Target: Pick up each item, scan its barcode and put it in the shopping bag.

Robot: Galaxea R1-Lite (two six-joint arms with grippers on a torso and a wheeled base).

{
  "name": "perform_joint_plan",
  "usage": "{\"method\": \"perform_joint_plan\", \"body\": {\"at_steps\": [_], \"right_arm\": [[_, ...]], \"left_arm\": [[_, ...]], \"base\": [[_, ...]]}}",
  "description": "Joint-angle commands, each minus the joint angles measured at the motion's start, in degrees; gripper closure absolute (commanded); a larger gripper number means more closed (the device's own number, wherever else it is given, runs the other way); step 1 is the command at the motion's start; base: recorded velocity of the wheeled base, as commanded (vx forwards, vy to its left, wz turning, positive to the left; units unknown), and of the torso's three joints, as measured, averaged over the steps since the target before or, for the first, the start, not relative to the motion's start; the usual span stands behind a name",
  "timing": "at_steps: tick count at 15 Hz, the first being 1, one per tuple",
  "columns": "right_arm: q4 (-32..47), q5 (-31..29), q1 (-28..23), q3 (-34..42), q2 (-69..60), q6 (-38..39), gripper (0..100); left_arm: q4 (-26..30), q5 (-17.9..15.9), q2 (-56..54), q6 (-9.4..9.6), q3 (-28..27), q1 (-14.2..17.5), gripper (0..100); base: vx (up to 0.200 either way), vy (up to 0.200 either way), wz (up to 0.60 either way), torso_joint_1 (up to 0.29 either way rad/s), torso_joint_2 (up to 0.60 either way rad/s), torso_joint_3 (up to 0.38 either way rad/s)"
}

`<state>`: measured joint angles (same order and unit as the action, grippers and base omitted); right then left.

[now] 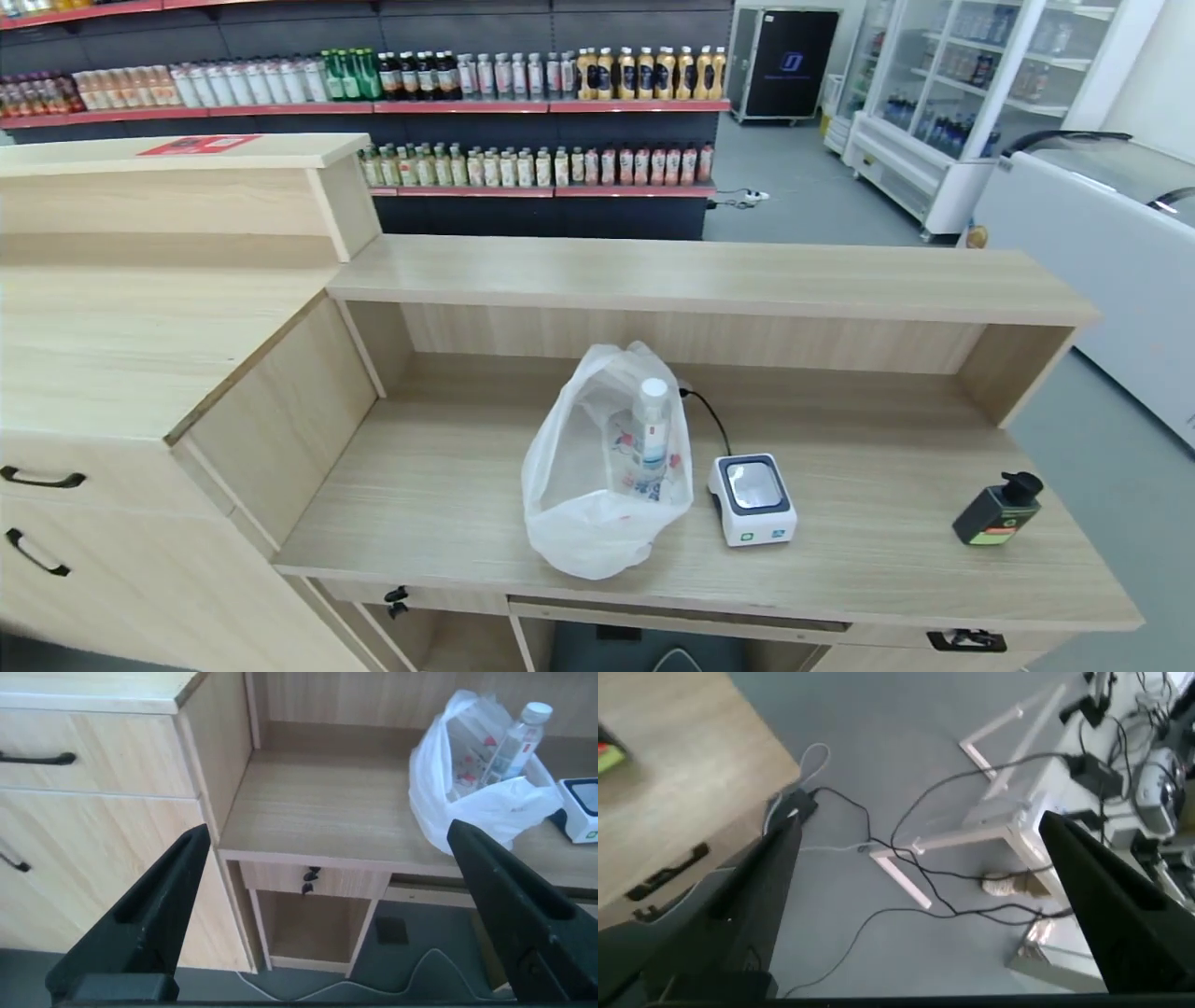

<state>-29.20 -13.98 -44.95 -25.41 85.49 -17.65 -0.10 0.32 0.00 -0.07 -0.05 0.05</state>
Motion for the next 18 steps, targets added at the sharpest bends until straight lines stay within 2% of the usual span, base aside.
{"method": "perform_joint_plan", "body": {"at_steps": [1,2,4,5,7,10,14,18], "right_arm": [[-5.26,0.18,-2.07,-0.35,9.34,0.34,0],[-8.24,1.68,-2.95,-1.14,13.12,-0.10,0],[-13.08,5.55,-4.71,-3.16,18.31,-6.43,0],[-17.91,8.97,-5.06,-3.42,20.86,-10.30,0],[-22.66,15.74,-4.71,-3.86,24.19,-13.29,0],[-23.27,20.49,-4.36,-4.21,27.80,-12.93,0],[-23.36,21.63,-5.94,-6.32,31.40,-12.76,0],[-23.27,30.86,-4.01,-11.86,35.80,-13.11,0]], "left_arm": [[0.01,0.03,0.00,-0.01,0.05,0.04,0],[0.01,0.03,0.00,-0.01,-0.04,0.04,0],[0.01,0.03,0.00,-0.01,-0.04,0.04,0],[0.01,0.03,0.00,-0.01,-0.04,0.04,0],[0.01,0.03,0.00,-0.01,-0.04,0.04,0],[0.01,0.03,0.00,-0.01,-0.04,0.04,0],[0.01,0.03,0.00,-0.01,0.05,0.04,0],[0.01,0.03,0.00,-0.01,0.05,0.04,0]], "base": [[0.000,0.000,0.00,0.000,0.00,0.000],[0.000,0.000,0.00,0.000,0.00,0.000],[0.000,0.000,0.00,0.000,0.00,0.000],[0.000,0.000,0.00,0.000,0.00,0.000],[0.000,0.000,0.00,0.000,0.00,0.000],[0.000,0.000,0.00,0.000,0.00,0.000],[0.000,0.000,0.00,0.000,0.00,0.000],[0.000,0.000,0.00,0.000,0.00,0.000]]}}
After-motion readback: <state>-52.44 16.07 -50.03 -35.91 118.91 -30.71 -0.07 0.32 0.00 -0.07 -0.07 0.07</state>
